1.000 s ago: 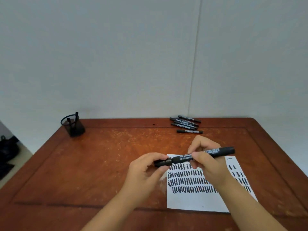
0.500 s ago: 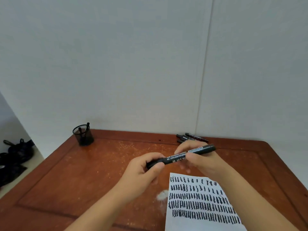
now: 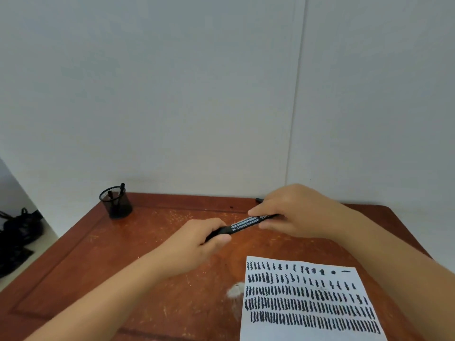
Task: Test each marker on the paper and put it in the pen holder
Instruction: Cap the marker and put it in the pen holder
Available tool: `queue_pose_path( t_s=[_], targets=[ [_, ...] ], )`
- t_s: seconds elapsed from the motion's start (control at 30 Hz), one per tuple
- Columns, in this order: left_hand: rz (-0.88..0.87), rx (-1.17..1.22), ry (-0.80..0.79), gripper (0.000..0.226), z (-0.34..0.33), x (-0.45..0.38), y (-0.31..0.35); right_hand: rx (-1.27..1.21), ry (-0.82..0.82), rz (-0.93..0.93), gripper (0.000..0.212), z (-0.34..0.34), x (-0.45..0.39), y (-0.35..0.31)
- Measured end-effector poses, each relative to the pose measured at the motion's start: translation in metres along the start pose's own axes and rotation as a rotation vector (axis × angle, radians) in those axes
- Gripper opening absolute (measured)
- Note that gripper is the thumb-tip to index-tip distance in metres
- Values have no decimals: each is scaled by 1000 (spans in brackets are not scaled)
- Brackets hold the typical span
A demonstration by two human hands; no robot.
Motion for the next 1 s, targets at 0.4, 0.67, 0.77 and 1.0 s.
queue_pose_path(
  t_s=[0.4, 0.67, 0.77, 1.0],
  targets=[
    [-331, -372, 194, 13, 14, 17, 30, -198, 205, 193, 25, 1, 15, -12],
    [-266, -547, 127, 32, -20, 19, -16, -835, -126, -178, 9, -77, -10, 14],
    [-62, -303, 107, 42, -23, 30, -54, -846, -176, -188, 16, -102, -32, 6],
    [157, 86, 304, 29, 4, 81, -158, -1306, -96, -157, 15, -151, -109, -17]
  ],
)
Point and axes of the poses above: each hand's wrist, its own x-axis away from the middle knuckle, its own z-axis out of the back of the hand, y = z × x, the point moved 6 cm from there along -x, towards the middle knuckle, and after that the axes turned 8 degrees about -y, right-handed, at the moved point
